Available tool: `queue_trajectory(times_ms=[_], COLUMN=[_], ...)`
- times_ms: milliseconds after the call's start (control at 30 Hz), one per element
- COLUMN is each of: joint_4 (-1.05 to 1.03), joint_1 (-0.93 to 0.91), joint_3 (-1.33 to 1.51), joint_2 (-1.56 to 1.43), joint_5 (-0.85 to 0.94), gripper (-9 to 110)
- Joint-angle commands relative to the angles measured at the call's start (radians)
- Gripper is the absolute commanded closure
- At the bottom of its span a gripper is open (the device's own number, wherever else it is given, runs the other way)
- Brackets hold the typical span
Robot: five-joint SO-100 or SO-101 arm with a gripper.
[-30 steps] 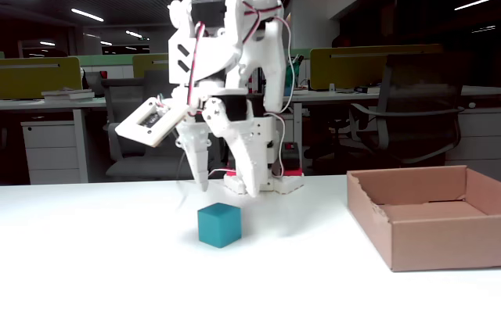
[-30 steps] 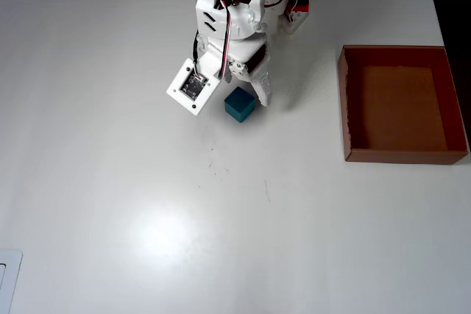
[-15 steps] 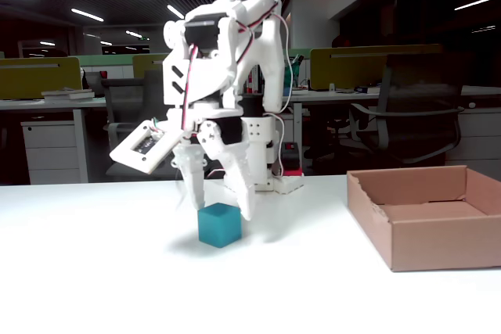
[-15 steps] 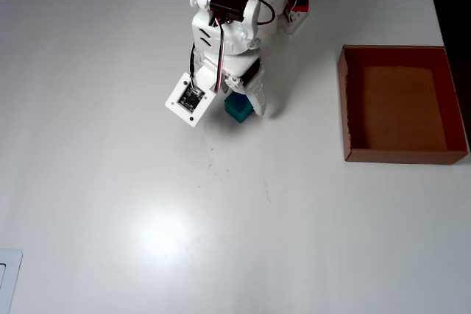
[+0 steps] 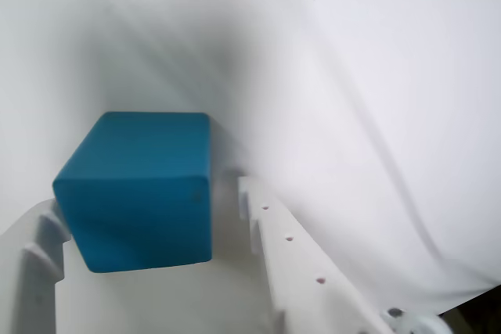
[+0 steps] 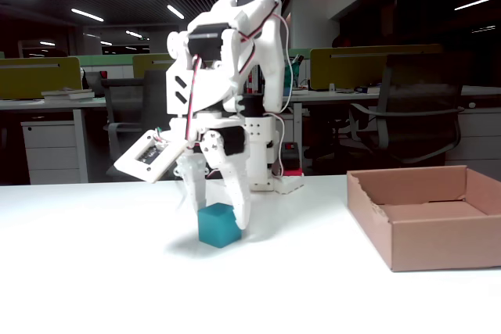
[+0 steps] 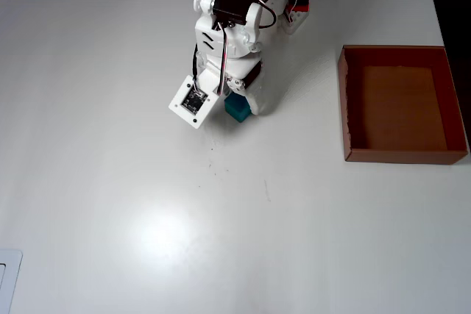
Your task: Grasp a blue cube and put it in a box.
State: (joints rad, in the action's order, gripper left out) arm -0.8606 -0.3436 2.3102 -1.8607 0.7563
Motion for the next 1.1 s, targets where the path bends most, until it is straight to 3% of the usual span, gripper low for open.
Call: queue_trajectory(times_ms=[0, 1067], joint_4=[0.014, 0.02], joint_1=[0.005, 0.014], joint_3=[-0.002, -0.028], joint_2=[-0.008, -0.029], joint_5=[0.0, -0.003], gripper=[77, 85])
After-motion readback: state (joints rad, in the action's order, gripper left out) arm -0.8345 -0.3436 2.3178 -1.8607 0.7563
